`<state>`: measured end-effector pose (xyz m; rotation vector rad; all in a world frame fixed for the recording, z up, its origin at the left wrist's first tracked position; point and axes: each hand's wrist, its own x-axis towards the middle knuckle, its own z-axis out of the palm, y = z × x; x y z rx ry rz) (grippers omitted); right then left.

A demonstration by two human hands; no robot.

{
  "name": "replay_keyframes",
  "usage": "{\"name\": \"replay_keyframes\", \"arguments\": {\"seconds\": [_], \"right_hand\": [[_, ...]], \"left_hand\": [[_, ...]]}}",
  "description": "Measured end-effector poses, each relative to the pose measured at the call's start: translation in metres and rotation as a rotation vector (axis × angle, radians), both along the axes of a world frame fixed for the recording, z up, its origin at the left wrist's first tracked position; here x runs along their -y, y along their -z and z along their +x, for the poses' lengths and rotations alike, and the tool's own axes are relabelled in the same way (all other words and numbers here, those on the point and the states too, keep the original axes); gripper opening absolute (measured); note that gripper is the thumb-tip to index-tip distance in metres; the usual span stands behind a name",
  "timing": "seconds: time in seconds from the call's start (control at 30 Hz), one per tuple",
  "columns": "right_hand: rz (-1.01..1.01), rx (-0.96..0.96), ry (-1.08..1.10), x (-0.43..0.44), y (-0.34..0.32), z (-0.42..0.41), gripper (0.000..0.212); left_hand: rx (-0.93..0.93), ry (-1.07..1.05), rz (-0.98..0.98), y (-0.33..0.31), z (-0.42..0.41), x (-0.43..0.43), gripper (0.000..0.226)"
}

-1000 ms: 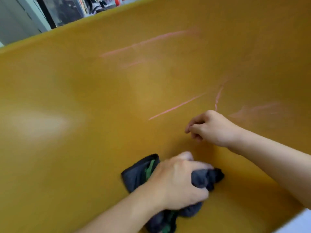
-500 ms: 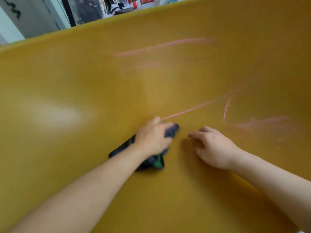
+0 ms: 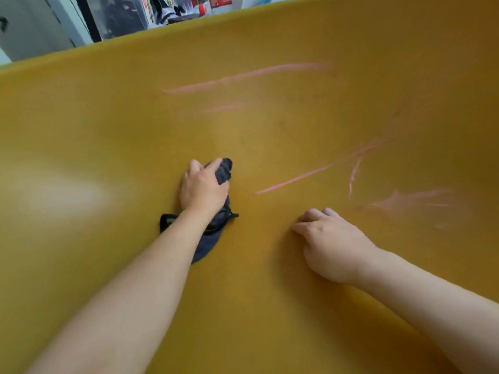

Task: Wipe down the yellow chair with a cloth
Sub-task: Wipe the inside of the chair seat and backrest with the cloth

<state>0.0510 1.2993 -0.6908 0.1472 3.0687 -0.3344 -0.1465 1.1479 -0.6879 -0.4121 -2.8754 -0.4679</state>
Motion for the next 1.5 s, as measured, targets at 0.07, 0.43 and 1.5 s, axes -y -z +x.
{"name": "replay_keyframes", "arguments": {"seconds": [0.07,0.43,1.5], "right_hand": [[-0.05,0.006,0.017,-0.007,-0.004,-0.008,0.039],[-0.209,0.067,0.103,-0.013,-0.016,-0.009,0.038],[-0.258,0.062,-0.354,0.053,-0.041,0.0,0.046]], "left_hand": [[0.042,0.131,-0.01,0.001,0.026,-0.018,0.048],[0.035,0.078,-0.028,-0.002,0.013,-0.017,0.05],[0.59,0.442,-0.189,-0.098,0.088,0.127,0.017]]}}
